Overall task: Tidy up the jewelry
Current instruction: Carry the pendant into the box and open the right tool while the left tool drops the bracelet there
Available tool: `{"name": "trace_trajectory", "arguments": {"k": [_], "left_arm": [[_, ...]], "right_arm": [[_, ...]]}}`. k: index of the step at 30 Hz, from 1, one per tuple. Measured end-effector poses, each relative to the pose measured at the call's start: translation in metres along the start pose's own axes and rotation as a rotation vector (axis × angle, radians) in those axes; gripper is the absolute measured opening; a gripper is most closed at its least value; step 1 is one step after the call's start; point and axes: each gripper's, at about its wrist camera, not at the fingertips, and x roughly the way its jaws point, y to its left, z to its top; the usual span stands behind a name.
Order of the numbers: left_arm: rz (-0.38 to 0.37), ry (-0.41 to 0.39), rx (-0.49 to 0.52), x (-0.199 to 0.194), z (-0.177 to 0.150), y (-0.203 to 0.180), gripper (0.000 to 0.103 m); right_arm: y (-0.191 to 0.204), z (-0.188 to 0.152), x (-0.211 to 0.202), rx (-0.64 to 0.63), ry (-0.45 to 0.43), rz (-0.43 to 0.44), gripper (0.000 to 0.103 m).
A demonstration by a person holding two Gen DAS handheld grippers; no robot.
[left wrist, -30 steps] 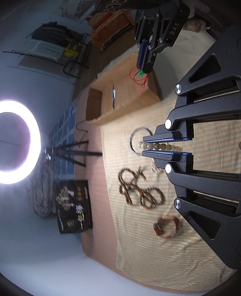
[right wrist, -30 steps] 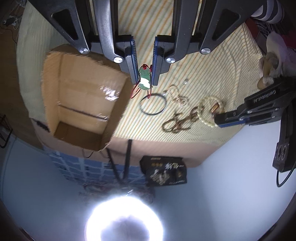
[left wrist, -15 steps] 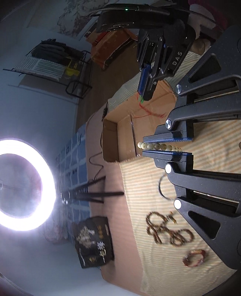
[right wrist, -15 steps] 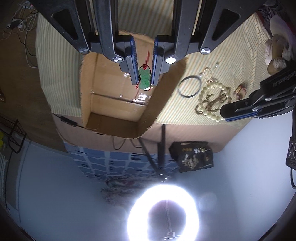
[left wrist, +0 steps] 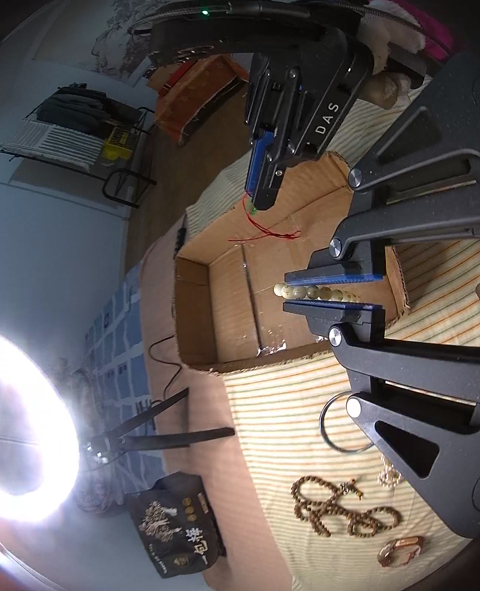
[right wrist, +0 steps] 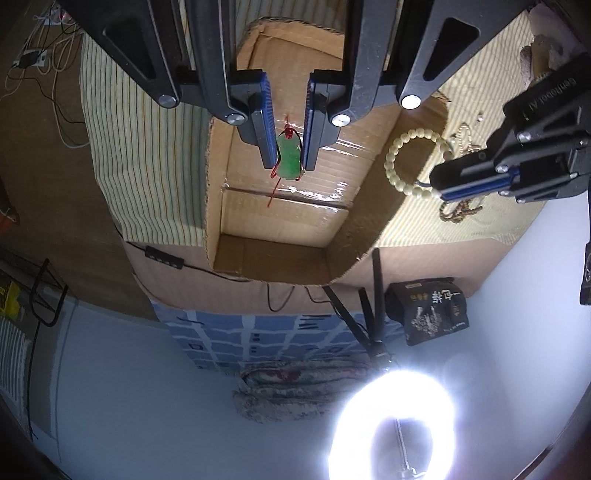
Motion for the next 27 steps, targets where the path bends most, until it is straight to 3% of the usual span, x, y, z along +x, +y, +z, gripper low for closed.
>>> {"name": "trace_trajectory", "arguments": {"k": [19,23,26,27], "left_arm": [[0.005,0.044,0.016,0.018,-0.007,-0.004,0.005],[0.009,0.044,0.025,0.014,-0.008,-0.005,0.005],[0.015,0.040,0.031,0.009,-0.010,-0.007,0.006],[0.017,0.039,0.033,0.007,-0.010,-0.007,0.010]], "right_arm": [[-0.008,-0.006,0.013,0.015,0.031,-0.008,0.014],[-0.006,-0.007,0.009,0.013,0.025,-0.017,0.030],[-0.004,-0.006,0.005,0.008,0.020,-0.028,0.033],[-0.003,-0.006,0.003,0.007,0.017,-0.033,0.040]]}}
